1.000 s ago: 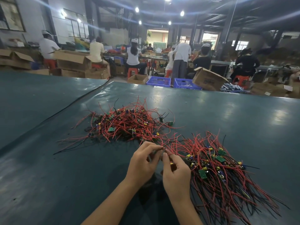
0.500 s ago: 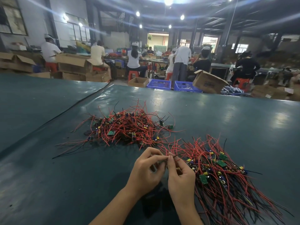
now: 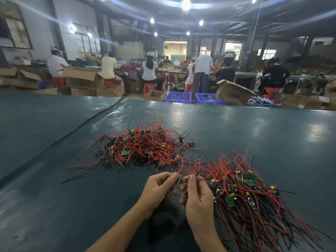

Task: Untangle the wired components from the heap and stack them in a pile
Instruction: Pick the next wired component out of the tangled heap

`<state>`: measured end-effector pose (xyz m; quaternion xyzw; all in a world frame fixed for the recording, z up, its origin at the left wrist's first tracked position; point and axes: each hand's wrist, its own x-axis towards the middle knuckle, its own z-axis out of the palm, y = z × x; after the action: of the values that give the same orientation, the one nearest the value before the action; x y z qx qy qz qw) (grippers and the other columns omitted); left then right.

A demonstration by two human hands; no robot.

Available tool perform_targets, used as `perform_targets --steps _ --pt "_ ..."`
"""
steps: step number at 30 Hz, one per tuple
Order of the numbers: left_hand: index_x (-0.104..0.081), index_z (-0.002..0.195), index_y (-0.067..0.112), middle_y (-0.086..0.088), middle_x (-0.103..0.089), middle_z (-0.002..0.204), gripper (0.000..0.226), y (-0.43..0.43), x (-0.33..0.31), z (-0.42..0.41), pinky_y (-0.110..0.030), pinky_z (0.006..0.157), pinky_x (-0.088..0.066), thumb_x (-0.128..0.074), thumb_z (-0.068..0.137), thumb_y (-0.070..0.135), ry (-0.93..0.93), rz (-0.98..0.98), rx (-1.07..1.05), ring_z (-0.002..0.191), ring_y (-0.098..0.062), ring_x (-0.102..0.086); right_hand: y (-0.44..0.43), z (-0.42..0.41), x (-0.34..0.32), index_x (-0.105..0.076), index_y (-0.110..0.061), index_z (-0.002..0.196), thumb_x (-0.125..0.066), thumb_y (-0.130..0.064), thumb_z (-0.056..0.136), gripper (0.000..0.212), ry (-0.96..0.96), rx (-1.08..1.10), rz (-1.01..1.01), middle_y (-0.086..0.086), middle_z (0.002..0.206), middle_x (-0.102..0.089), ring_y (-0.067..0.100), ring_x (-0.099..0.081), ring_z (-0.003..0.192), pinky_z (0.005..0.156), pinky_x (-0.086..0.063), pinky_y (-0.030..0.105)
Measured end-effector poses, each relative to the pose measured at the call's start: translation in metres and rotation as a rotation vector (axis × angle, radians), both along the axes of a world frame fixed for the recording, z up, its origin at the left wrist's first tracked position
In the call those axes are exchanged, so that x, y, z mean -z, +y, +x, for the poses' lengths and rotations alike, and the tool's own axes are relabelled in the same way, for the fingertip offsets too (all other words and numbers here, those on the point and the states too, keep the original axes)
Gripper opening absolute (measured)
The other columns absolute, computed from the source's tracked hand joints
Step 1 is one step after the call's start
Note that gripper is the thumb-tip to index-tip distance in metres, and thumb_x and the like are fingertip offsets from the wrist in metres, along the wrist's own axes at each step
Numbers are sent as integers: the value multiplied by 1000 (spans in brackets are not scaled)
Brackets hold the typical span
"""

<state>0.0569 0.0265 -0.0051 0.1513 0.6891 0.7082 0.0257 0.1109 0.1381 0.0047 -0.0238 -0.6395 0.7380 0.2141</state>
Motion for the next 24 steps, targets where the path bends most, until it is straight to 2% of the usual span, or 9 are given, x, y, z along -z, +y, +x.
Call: perform_targets --steps 3,5,8,11,14,16,19,22,24 --pt "-76 79 19 -4 -65 66 31 -8 5 -2 -21 61 -46 -75 67 47 -49 115 -24 63 -13 -59 0 2 -1 -62 -8 87 -44 -26 99 29 -46 12 -46 -2 62 -61 9 -49 46 45 -42 21" --pt "-74 75 20 -5 -62 64 27 -10 7 0 -21 58 -44 -83 67 45 -58 139 10 61 -14 -55 1 2 -3 -64 -8 86 -46 -29 99 30 -82 38 -116 -2 60 -61 8 -49 44 42 -41 20" --pt "-71 71 23 -4 -61 63 27 -8 8 6 -21 55 -45 -85 60 43 -62 172 27 58 -13 -55 3 0 -7 -67 -9 84 -56 -27 95 24 -110 76 -198 -6 57 -62 3 -52 45 41 -42 15" --pt "-66 71 27 -2 -62 63 23 -3 11 11 -20 54 -46 -83 61 40 -10 138 28 57 -12 -58 2 -1 -7 -74 -14 80 -70 -20 86 9 -116 48 -164 -4 63 -69 2 -59 54 51 -48 16" --pt "-60 74 20 -3 -60 63 27 -2 11 12 -22 54 -46 -79 62 35 20 154 0 56 -14 -57 -1 -2 -6 -76 -19 77 -71 -17 86 11 -147 12 -43 -4 60 -69 2 -60 55 55 -48 18" --pt "-55 78 12 -4 -59 62 35 -2 10 12 -23 54 -46 -78 62 33 34 161 -7 56 -15 -56 -1 -3 -5 -75 -18 77 -70 -16 87 12 -178 7 -35 0 65 -72 7 -64 59 59 -53 24" --pt "-52 86 6 -4 -60 65 39 0 11 12 -22 55 -47 -75 65 29 56 156 -1 55 -15 -57 1 -4 -5 -74 -11 81 -70 -14 87 8 -210 -10 -85 8 73 -73 23 -69 70 67 -58 38" --pt "-53 88 5 -5 -61 67 41 1 11 11 -22 54 -47 -75 64 30 63 144 -11 55 -15 -56 2 -2 -6 -73 -12 84 -69 -15 88 6 -230 -62 -138 2 67 -72 10 -66 57 51 -51 21" --pt "-55 86 7 -1 -60 65 36 0 11 11 -21 53 -46 -72 64 29 81 114 -1 54 -14 -54 1 0 -8 -76 -13 80 -68 -19 89 13 -254 -118 -132 1 64 -71 6 -63 52 46 -46 16"
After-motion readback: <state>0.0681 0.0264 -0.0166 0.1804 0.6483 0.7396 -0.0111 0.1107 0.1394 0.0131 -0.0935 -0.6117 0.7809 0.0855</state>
